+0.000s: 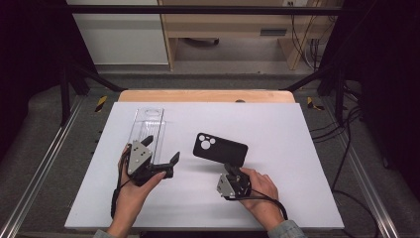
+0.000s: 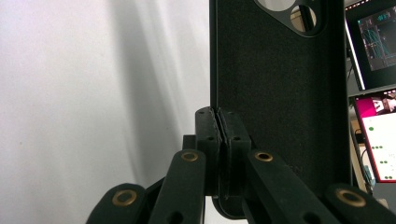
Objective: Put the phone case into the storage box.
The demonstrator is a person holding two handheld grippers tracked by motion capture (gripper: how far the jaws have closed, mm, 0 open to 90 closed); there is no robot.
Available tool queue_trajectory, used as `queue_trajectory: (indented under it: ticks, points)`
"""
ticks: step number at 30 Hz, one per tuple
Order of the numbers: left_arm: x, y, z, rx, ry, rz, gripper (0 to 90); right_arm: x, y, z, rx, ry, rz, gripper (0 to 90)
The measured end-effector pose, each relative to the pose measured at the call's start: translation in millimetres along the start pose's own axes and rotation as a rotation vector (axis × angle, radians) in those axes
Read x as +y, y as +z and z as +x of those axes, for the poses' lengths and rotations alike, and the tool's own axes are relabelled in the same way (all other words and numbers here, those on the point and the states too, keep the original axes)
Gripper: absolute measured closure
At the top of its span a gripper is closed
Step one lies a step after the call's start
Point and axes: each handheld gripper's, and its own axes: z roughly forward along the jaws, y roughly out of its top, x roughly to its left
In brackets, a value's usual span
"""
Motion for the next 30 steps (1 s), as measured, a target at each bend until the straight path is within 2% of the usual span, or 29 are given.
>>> queue_trajectory:
  ticks: [6, 10, 16, 20, 22, 26, 30]
  points:
    - [13.0, 17.5, -15.9, -0.055, 0.039, 0.029, 2.0, -2.3, 0.3, -0.5, -0.01, -0.022, 0.001, 88.1]
    - [18.2, 30.7, -23.0, -0.113, 0.012, 0.058, 2.3, -1.6, -0.2, 0.1, -0.017, -0.016, 0.004, 88.1]
    - [17.6, 46.6, -29.3, -0.131, 0.041, 0.137, 3.4, 0.0, -0.6, 1.0, -0.023, -0.038, 0.0, 88.1]
    - [12.5, 55.2, -31.9, -0.164, 0.039, 0.185, 6.6, 0.5, -1.6, 1.6, -0.029, -0.043, 0.001, 88.1]
    - [9.9, 59.2, -32.8, -0.16, 0.045, 0.203, 7.2, 0.3, -2.1, 1.7, -0.03, -0.047, 0.001, 88.1]
    - [7.1, 67.0, -31.4, -0.17, 0.018, 0.217, 9.1, 0.2, -2.9, 1.6, -0.035, -0.039, 0.002, 88.1]
    - [4.9, 74.9, -27.5, -0.191, -0.027, 0.235, 12.4, -0.2, -2.8, 0.9, -0.038, -0.044, 0.002, 88.1]
